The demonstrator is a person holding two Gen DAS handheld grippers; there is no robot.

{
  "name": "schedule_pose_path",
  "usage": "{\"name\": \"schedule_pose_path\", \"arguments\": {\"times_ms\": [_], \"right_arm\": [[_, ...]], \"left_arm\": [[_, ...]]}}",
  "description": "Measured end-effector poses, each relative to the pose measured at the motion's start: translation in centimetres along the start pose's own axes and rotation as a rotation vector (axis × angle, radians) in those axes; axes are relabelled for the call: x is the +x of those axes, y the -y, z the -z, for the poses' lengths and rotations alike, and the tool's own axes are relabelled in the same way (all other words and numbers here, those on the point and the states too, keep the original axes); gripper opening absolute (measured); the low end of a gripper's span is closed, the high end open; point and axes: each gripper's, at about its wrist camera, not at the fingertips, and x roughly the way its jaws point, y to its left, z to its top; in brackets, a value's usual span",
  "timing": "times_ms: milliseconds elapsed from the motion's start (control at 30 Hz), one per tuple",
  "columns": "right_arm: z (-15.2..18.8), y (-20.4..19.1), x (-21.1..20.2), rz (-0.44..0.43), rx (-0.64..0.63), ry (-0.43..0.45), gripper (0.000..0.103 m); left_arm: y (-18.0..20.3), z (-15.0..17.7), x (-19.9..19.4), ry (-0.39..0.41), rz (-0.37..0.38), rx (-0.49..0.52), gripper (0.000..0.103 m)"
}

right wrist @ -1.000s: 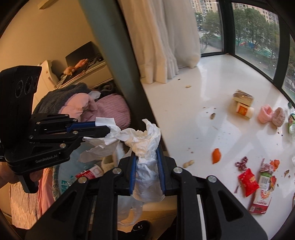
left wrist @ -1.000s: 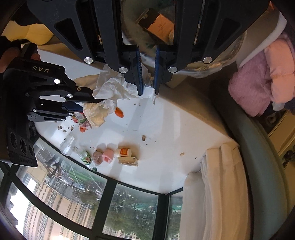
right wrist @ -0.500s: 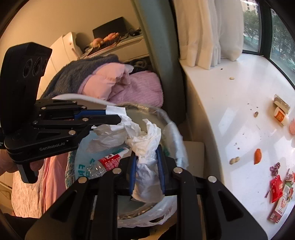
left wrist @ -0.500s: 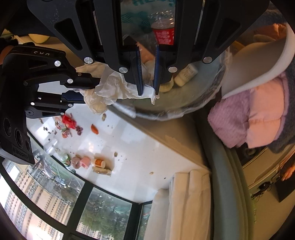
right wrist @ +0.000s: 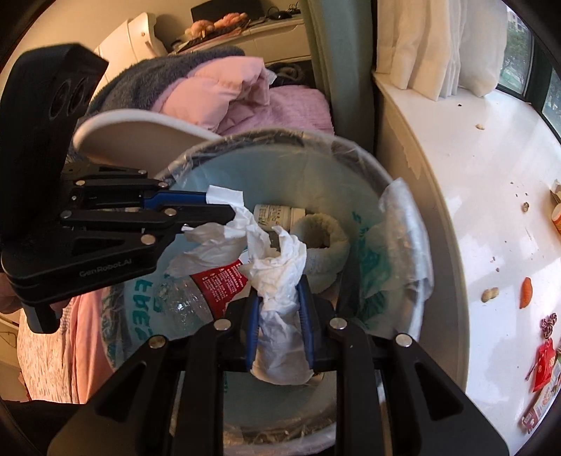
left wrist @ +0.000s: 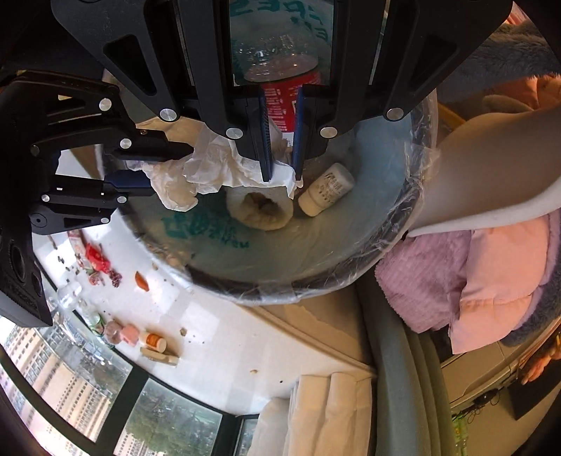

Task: Collect trash
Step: 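Open both grippers to drop the tissues into the wastebasket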

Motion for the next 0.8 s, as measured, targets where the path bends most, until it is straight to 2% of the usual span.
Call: {"name": "schedule_pose_path", "arguments": {"times_ms": [233, 300, 367, 433, 467, 500, 567, 633, 667, 733, 800], "right_arm": [[0.0, -0.4, 1.6, 0.014, -0.053, -0.049, 0.021], [-0.2, -0.6, 1.8, 0.043, -0.091, -0.058, 0.022], [-0.2, -0.7, 1.8, 0.059, -0.123, -0.067, 0.029], [-0.1, -0.8, 1.7, 0.059, -0.149, -0.067, 0.038], [-0.1, -1.0, 1.6, 0.062, -0.163, -0.07, 0.052], [-0.2, -1.0, 1.5, 0.064, -0.169, -0.072, 0.066], [-0.4, -1.1, 1.1, 0.06, -0.18, -0.058, 0.068], [-0.4, -1.1, 0.8, 0.071, -0.189, -0.052, 0.072], [-0.4, -1.1, 0.5, 0.076, -0.185, -0.048, 0.077], [-0.4, -1.0, 0.1, 0.078, -0.176, -0.04, 0.085], [-0.2, -1.0, -0.6, 0.095, -0.18, -0.026, 0.089]], "left_arm": [[-0.8, 0.0, 1.4, -0.022, -0.006, -0.003, 0.01], [-0.9, 0.0, 1.3, -0.023, -0.011, 0.01, 0.01], [-0.9, -0.1, 1.2, -0.02, -0.007, 0.019, 0.012], [-0.9, -0.2, 1.1, -0.013, -0.017, 0.021, 0.018], [-1.0, -0.4, 1.0, -0.006, -0.031, 0.02, 0.02], [-1.1, -0.5, 0.9, 0.001, -0.039, 0.017, 0.024], [-1.2, -0.7, 0.6, 0.014, -0.04, 0.006, 0.034], [-1.4, -0.9, 0.2, 0.029, -0.044, 0.002, 0.052], [-1.4, -1.0, -0.1, 0.037, -0.046, 0.001, 0.058], [-1.5, -1.1, -0.4, 0.047, -0.047, -0.003, 0.08], [-1.5, -1.3, -0.9, 0.066, -0.06, -0.009, 0.092]]}}
